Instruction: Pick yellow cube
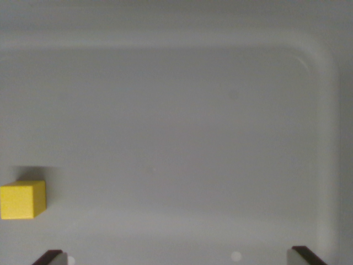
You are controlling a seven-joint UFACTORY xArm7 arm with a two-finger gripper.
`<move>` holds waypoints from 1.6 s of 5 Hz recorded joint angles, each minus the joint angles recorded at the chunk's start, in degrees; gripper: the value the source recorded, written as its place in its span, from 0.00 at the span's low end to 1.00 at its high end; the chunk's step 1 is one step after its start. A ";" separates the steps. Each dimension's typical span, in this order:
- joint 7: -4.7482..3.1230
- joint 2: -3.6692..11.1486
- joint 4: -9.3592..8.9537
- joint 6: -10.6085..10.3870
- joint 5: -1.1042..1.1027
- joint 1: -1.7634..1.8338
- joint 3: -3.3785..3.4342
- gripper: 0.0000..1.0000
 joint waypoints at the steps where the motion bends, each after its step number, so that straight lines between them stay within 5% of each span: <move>1: 0.28 0.23 -0.41 -0.60 -0.04 0.16 0.14 0.00; 8: 1.98 1.61 -2.87 -4.20 -0.26 1.13 0.97 0.00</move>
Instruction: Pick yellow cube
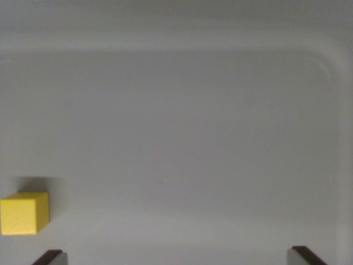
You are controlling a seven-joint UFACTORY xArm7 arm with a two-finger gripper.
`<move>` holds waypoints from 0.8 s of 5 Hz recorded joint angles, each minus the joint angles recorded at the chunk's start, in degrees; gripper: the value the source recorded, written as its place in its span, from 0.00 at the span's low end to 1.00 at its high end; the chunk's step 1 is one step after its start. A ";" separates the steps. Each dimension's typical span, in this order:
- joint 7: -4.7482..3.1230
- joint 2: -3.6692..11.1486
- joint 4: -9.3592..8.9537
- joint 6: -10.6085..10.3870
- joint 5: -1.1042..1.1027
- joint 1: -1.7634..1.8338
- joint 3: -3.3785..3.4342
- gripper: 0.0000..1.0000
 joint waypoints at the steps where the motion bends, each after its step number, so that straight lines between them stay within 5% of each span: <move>1: 0.82 0.66 -1.18 -1.73 -0.11 0.47 0.40 0.00; 4: 1.74 1.41 -2.52 -3.69 -0.23 1.00 0.85 0.00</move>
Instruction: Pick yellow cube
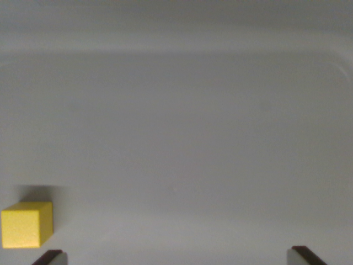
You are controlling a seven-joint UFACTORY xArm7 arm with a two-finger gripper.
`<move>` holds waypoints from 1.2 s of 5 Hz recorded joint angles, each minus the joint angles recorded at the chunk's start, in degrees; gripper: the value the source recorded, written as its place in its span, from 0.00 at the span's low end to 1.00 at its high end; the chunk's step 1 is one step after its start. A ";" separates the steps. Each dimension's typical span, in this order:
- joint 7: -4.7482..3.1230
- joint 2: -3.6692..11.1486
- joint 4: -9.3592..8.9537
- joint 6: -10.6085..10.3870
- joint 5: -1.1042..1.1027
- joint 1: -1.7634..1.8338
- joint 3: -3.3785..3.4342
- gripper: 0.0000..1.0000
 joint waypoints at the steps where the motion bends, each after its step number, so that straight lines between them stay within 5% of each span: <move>1: 0.95 0.78 -1.38 -2.02 -0.13 0.55 0.47 0.00; 2: 0.95 0.78 -1.38 -2.02 -0.13 0.55 0.47 0.00; 3: 2.04 1.66 -2.95 -4.33 -0.27 1.17 1.00 0.00; 4: 2.04 1.66 -2.95 -4.33 -0.27 1.17 1.00 0.00; 5: 3.19 2.59 -4.61 -6.76 -0.42 1.82 1.56 0.00; 6: 3.19 2.59 -4.61 -6.76 -0.42 1.82 1.56 0.00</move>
